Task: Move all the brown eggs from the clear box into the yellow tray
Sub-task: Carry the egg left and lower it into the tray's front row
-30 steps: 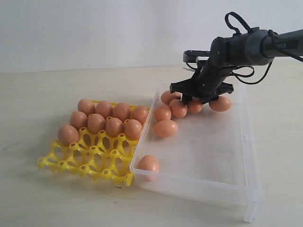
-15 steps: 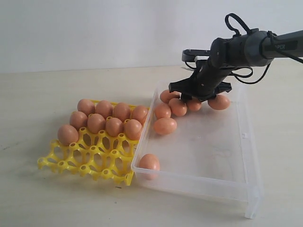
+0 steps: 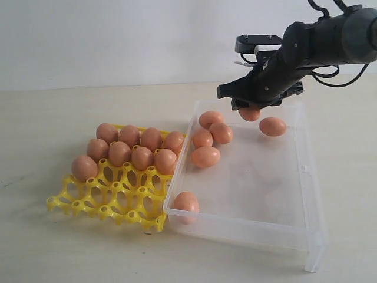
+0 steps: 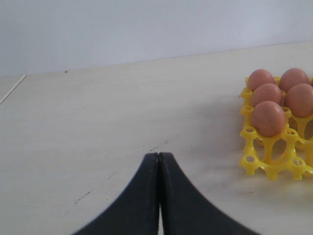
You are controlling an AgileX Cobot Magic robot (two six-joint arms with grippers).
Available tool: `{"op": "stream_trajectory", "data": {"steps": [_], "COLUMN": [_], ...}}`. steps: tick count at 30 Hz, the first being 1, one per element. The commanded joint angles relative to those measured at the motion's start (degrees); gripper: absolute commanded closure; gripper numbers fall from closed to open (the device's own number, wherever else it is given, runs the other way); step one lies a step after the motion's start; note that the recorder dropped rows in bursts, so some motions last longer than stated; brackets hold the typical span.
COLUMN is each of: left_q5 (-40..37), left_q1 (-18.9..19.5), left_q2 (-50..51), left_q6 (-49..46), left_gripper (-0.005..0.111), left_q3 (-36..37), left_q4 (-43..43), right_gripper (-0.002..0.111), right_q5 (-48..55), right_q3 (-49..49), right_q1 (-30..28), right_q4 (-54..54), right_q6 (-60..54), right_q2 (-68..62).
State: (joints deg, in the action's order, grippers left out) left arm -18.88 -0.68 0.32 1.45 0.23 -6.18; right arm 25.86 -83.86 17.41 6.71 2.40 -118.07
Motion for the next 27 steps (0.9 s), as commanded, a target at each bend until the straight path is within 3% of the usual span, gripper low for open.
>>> {"op": "stream_trajectory", "data": {"steps": [1,5,13,19,27], "left_q5": [0.8,0.8,0.8,0.8,0.8], "left_q1": [0.1,0.1,0.1,0.1,0.1], "left_q2": [-0.3,-0.3,-0.3,-0.3,-0.3], "left_q6": [0.2,0.2,0.2,0.2,0.2], "left_gripper": [0.107,0.107,0.107,0.107,0.107], "left_q3": [-0.2,-0.2,-0.2,-0.2,-0.2], "left_q4": [0.4,0.4,0.4,0.4,0.4], "right_gripper": [0.108,0.108,0.108,0.108,0.108], "right_q5": [-6.6,-16.1,-35.8,-45.9,-44.8], "right_q3": [6.8,13.9,20.6,20.4,13.7], "right_q1": [4.2,10.5,28.6,31.6,31.6], "right_q4": [-0.1,1.3,3.4,3.7,-0.1], "right_q6": [-1.4,-1.4,-0.7,4.0,6.8], "right_q2": [7.6,13.4,14.4,9.9,2.7]}}
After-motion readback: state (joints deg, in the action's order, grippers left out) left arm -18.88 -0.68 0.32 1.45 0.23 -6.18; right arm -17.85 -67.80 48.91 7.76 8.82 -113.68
